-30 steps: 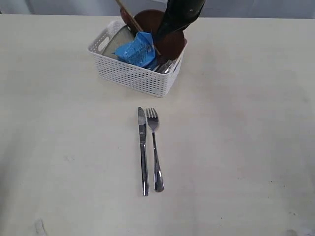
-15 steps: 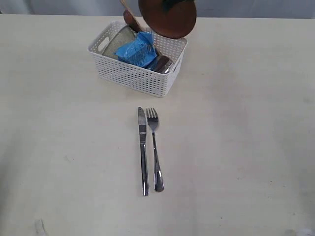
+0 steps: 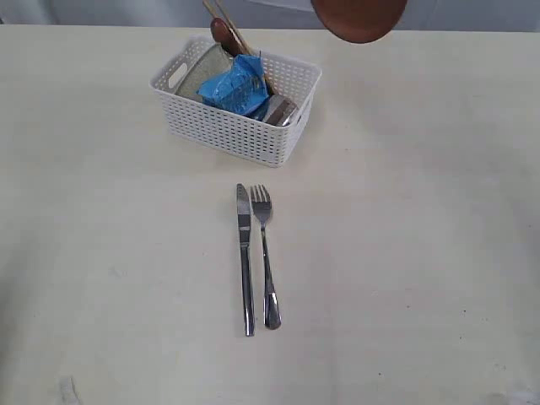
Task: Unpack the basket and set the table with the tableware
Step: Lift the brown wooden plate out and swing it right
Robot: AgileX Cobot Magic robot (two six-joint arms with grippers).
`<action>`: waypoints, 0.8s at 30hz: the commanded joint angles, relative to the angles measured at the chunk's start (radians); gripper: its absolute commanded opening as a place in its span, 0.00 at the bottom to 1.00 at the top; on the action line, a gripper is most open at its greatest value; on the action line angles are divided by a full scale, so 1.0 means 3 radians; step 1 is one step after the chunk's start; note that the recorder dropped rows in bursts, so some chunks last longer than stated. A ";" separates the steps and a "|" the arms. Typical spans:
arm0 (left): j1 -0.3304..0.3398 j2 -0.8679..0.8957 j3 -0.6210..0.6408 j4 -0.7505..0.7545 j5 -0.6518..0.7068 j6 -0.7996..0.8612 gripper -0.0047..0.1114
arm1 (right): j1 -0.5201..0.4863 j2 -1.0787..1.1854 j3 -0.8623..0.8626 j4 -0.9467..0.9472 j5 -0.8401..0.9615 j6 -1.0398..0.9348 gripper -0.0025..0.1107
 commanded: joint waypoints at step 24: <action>0.0008 -0.0009 0.0007 0.0017 -0.0024 0.0000 0.04 | -0.1224 0.0054 0.1620 0.2316 -0.0305 -0.0449 0.02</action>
